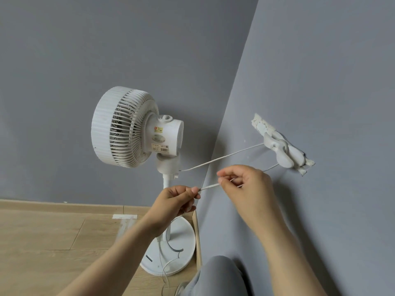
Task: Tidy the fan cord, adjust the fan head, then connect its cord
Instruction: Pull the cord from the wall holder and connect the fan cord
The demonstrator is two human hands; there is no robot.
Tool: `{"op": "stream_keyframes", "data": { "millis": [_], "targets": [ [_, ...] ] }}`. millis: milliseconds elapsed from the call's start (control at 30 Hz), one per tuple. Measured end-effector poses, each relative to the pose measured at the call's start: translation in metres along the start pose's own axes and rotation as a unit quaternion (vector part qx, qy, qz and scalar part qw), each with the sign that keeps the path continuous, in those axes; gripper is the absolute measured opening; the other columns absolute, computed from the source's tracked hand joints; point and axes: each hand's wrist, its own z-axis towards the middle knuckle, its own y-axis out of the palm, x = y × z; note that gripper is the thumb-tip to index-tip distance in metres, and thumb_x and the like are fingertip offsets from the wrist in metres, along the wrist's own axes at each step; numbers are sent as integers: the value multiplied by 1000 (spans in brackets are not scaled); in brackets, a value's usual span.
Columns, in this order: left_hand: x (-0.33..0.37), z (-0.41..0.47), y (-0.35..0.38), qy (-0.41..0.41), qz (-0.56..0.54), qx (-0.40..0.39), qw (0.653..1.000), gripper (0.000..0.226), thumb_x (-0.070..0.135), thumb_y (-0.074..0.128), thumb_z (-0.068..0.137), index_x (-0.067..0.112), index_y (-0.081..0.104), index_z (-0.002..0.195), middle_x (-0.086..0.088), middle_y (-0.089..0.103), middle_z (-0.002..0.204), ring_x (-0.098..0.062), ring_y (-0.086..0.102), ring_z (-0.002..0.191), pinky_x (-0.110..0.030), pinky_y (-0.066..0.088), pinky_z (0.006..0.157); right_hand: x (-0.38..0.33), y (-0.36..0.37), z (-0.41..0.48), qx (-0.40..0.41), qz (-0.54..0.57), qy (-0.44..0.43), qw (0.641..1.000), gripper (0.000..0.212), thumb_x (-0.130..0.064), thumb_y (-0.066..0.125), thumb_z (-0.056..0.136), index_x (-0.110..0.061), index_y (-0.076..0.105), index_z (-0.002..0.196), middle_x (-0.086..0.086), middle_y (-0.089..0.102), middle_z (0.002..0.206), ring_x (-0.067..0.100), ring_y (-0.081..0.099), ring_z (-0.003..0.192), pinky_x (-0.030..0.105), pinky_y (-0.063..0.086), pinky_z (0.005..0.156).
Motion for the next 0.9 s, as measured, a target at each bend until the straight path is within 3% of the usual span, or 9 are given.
{"op": "stream_keyframes", "data": {
  "millis": [100,167,233,400,567,800,900],
  "targets": [
    [-2,-4,-8,3,2,15,1000,30,33,67,76,3,69,78,-7,42,59,-15,39,53,-34,50,80,-16,1,19,-122,-114,8,986,18,-16,71,77,-22,73,94,-11,67,78,5,62,70,13,50,69],
    [-5,-5,-15,8,1,39,999,33,33,68,75,1,70,79,-8,42,60,-17,38,55,-36,46,79,-31,6,31,-230,-204,33,951,21,-17,74,74,-20,73,95,-3,70,86,13,63,69,24,53,70],
    [-6,-7,-20,13,9,53,998,36,34,70,73,-2,70,81,-9,44,61,-18,40,58,-37,43,78,-43,14,38,-298,-272,42,914,19,-14,75,74,-17,74,93,5,72,88,18,59,61,25,50,64],
    [-4,-8,-27,34,35,59,997,30,23,69,83,-8,69,83,-4,51,56,-17,43,57,-35,42,72,-47,32,52,-267,-393,-47,879,14,-10,69,73,-15,70,86,4,70,89,24,65,75,27,49,63],
    [0,-7,-32,59,81,64,993,27,21,67,86,-6,70,84,-8,55,62,-14,48,58,-17,43,57,-46,27,66,-311,-396,-65,861,8,-12,69,74,-17,73,77,-2,61,65,14,51,51,19,38,49],
    [0,-5,-31,61,96,80,990,26,24,62,90,2,74,84,-4,58,61,-12,50,56,-16,45,59,-51,28,95,-344,-404,-87,843,5,-21,73,75,-21,75,79,-9,56,60,14,53,59,21,39,52],
    [-5,-3,-32,47,125,84,987,25,28,62,90,9,77,82,0,57,60,-12,50,58,-22,45,63,-52,26,106,-326,-402,-66,853,7,-19,68,78,-17,74,80,-4,58,53,15,54,48,22,45,56]
  ]
}}
